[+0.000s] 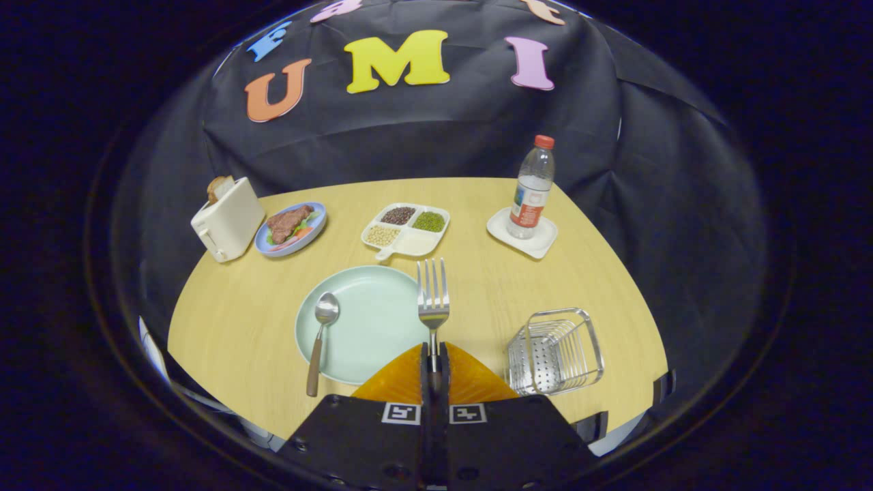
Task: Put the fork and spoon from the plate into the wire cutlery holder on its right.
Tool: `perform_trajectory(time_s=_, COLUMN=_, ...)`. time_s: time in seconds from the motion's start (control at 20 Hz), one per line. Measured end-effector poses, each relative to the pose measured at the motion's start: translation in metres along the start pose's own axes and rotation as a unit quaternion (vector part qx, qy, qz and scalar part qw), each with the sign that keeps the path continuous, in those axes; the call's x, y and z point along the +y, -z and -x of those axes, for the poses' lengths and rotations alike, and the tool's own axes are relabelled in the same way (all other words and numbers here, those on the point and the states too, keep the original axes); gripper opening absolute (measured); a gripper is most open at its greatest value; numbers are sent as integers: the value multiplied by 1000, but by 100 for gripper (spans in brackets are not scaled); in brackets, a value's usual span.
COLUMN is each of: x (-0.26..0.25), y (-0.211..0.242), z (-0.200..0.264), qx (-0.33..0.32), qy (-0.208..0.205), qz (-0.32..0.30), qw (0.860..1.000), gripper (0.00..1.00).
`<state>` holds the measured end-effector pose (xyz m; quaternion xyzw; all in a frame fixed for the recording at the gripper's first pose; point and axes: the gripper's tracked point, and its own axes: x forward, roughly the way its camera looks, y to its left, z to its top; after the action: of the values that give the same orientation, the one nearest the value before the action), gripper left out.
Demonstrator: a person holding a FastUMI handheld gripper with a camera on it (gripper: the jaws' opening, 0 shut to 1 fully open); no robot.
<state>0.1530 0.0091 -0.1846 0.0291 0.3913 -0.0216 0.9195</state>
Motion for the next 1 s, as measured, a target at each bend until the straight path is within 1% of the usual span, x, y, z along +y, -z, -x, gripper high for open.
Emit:
perform_trajectory(time_s=0.3, x=-60, y=-1, z=21, qx=-10, qy=12, qz=-20, qw=1000, gripper=1)
perform_trajectory(time_s=0.5, x=-87, y=8, z=19, qx=3, qy=10, qz=-30, qw=1000, gripper=1)
perform_trajectory(time_s=0.6, x=-99, y=15, z=15, qx=14, qy=18, qz=-32, qw=999, gripper=1)
perform_trajectory(time_s=0.8, x=-104, y=33, z=13, qx=33, qy=16, qz=-31, qw=999, gripper=1)
perform_trajectory(time_s=0.95, x=-101, y=41, z=11, qx=52, qy=-1, qz=-60, qw=997, gripper=1)
perform_trajectory(time_s=1.0, x=-103, y=43, z=11, qx=58, qy=1, qz=-63, qw=996, gripper=1)
